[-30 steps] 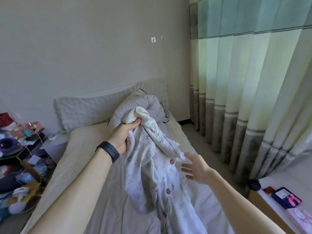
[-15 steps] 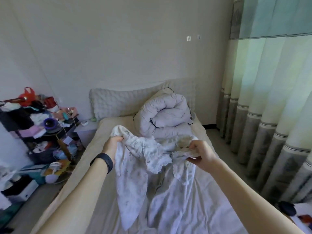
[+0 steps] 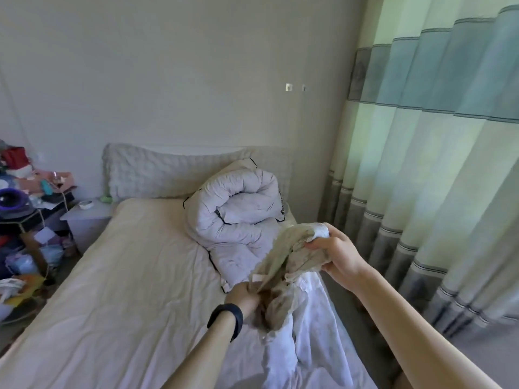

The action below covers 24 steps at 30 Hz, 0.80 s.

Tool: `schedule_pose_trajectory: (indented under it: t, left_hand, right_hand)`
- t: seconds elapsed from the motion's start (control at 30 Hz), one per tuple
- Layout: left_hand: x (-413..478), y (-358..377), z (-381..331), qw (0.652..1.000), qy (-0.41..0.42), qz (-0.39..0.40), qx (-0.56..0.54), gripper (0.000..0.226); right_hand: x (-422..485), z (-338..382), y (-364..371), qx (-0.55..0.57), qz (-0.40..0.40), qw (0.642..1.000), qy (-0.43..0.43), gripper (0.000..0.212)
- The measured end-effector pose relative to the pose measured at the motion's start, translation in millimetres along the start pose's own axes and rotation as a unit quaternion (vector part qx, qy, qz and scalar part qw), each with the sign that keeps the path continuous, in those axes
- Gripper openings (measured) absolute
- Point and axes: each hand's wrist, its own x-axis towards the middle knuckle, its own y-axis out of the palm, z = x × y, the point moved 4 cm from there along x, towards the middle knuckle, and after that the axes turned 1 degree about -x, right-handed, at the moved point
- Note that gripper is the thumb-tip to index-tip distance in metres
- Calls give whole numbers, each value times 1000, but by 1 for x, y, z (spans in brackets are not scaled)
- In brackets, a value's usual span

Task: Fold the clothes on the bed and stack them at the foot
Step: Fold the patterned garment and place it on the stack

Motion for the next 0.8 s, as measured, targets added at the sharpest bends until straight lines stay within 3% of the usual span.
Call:
schedule_pose_trajectory:
  t: [0.1, 0.17, 0.23, 0.37, 0.5, 0.6, 0.67, 0.73, 0.8]
  left_hand:
    - [-5, 4, 14, 991, -104, 89, -7, 32]
    - [-5, 3, 16, 986, -131, 106, 1, 27]
    - [-3, -2, 10, 983, -133, 84, -96, 22]
    - [1, -20, -30, 930, -113, 62, -345, 21]
    - [-10, -31, -76, 904, -73, 110, -407, 19]
    - [-13, -28, -93, 910, -66, 145, -384, 26]
    - [-12, -25, -91, 917, -69, 159, -359, 34]
    - [-10, -27, -82, 933, -77, 155, -314, 41]
    - [-9, -33, -70, 946, -86, 154, -272, 34]
  right_hand:
    - [-9, -6, -33, -26, -60, 998, -13, 25]
    - [-14, -9, -52, -44, -79, 996, -22, 26]
    - [-20, -14, -68, -69, -89, 993, -22, 30]
    - [-31, -43, -99, -91, -127, 988, 13, 23]
    - [-40, -78, -124, -98, -189, 976, 42, 31]
    - [-48, -115, -118, 94, -104, 978, 158, 64]
    - [-55, -133, -110, 191, -28, 957, 218, 70]
    - [-61, -145, -104, 206, 22, 945, 253, 78]
    - [-64, -151, -97, 168, 37, 946, 273, 71]
